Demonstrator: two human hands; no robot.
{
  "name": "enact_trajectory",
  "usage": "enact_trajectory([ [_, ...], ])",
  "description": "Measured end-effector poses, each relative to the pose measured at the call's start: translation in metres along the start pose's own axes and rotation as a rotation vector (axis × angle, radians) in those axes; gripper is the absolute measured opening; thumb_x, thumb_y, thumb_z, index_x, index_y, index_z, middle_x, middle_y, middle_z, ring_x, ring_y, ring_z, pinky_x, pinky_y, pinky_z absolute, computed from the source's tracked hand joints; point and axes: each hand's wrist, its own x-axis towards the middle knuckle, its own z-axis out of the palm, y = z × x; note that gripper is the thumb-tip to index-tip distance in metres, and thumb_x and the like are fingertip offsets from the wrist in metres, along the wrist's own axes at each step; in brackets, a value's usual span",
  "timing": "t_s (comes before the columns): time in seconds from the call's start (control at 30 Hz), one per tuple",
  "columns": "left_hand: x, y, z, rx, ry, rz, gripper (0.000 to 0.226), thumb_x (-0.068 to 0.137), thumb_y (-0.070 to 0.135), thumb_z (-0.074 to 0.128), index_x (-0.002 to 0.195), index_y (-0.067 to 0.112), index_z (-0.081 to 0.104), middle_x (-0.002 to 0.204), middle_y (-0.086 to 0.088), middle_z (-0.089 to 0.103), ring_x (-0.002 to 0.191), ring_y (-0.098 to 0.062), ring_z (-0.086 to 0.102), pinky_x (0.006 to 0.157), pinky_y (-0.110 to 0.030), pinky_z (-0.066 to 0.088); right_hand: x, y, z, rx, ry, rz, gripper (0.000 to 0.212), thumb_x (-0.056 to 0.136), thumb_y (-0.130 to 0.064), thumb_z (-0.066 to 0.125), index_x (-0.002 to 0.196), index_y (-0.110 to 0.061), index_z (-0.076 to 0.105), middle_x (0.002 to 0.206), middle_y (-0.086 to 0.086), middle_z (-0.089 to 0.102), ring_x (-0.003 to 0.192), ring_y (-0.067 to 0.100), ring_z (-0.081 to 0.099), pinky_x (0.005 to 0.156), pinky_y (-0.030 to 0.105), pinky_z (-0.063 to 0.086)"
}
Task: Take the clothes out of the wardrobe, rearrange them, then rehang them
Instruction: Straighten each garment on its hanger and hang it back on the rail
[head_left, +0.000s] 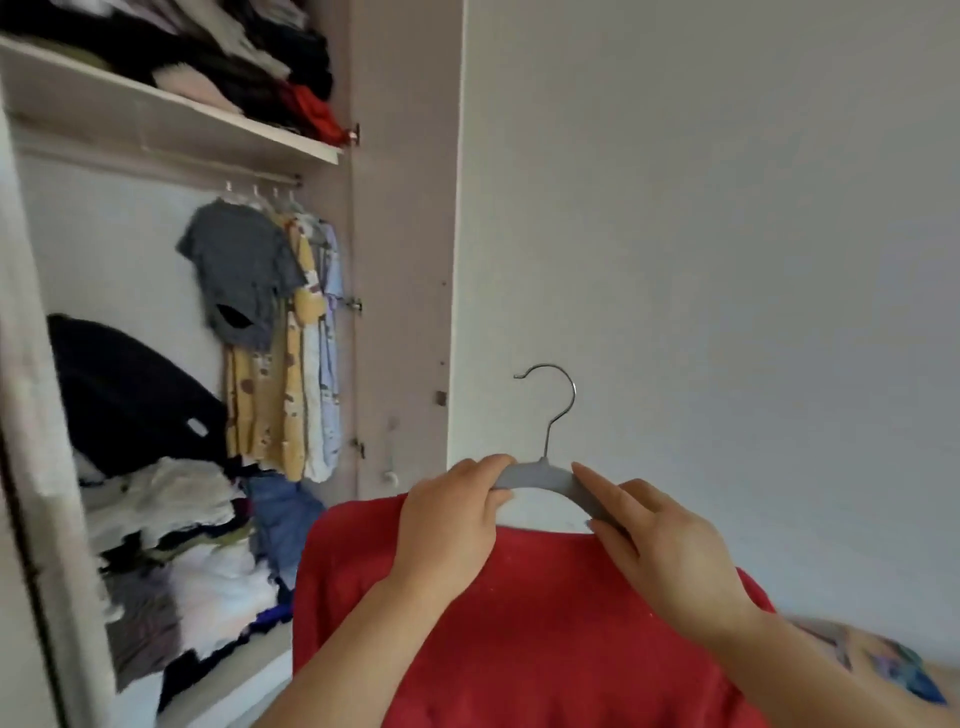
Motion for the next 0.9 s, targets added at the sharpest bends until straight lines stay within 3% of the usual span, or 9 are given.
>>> enact_trajectory([
  [0.17, 0.030, -0.071, -0.022, 0.155, 0.081, -0.085, 0.041, 0.098, 0.029, 0.044, 0.138, 0.029, 0.043, 0.120, 0.001, 0.060, 0.103, -0.018, 0.059, 0.084, -0.032, 0.047, 0.071, -0.017, 0.073, 0.053, 0.088, -0.176, 0.044, 0.082, -0.031, 0.052, 0.127, -0.029, 0.047, 0.075, -0.009, 0.058, 0.055, 0.012, 0.057, 0.036, 0.023, 0.040],
  [0.27, 0.048, -0.116, -0.028, 0.219, 0.168, -0.069, 0.042, 0.096, 0.028, 0.048, 0.138, 0.029, 0.044, 0.112, 0.000, 0.062, 0.096, -0.020, 0.061, 0.079, -0.035, 0.049, 0.113, -0.028, 0.117, 0.068, 0.112, -0.246, 0.042, 0.086, -0.035, 0.039, 0.126, -0.027, 0.049, 0.075, -0.009, 0.057, 0.055, 0.011, 0.056, 0.036, 0.022, 0.039],
  [0.47, 0.098, -0.215, -0.029, 0.306, 0.226, -0.070, 0.045, 0.080, 0.011, 0.070, 0.123, 0.021, 0.061, 0.086, 0.002, 0.063, 0.064, -0.017, 0.061, 0.050, -0.035, 0.052, 0.195, -0.048, 0.200, 0.057, 0.208, -0.355, 0.042, 0.086, -0.034, 0.040, 0.127, -0.025, 0.047, 0.073, -0.007, 0.058, 0.059, 0.014, 0.060, 0.035, 0.022, 0.042],
  [0.67, 0.160, -0.298, -0.032, 0.318, 0.300, -0.100, 0.041, 0.086, 0.017, 0.065, 0.126, 0.022, 0.059, 0.090, 0.001, 0.063, 0.074, -0.018, 0.061, 0.055, -0.037, 0.053, 0.283, -0.063, 0.268, 0.070, 0.251, -0.403, 0.040, 0.085, -0.035, 0.040, 0.123, -0.026, 0.049, 0.070, -0.004, 0.057, 0.054, 0.018, 0.059, 0.031, 0.027, 0.042],
  [0.8, 0.199, -0.352, -0.028, 0.324, 0.306, -0.173, 0.041, 0.093, 0.026, 0.054, 0.133, 0.029, 0.051, 0.107, 0.004, 0.060, 0.094, -0.016, 0.058, 0.073, -0.035, 0.050, 0.338, -0.069, 0.323, 0.062, 0.250, -0.450, 0.041, 0.085, -0.036, 0.039, 0.123, -0.025, 0.048, 0.070, -0.004, 0.056, 0.053, 0.016, 0.057, 0.027, 0.027, 0.038],
  [0.9, 0.228, -0.395, -0.026, 0.357, 0.313, -0.203, 0.042, 0.096, 0.029, 0.048, 0.137, 0.032, 0.045, 0.112, 0.005, 0.058, 0.098, -0.015, 0.056, 0.079, -0.032, 0.048, 0.383, -0.073, 0.366, 0.077, 0.269, -0.487, 0.044, 0.085, -0.036, 0.039, 0.120, -0.022, 0.060, 0.069, -0.004, 0.055, 0.049, 0.015, 0.055, 0.024, 0.027, 0.036],
])
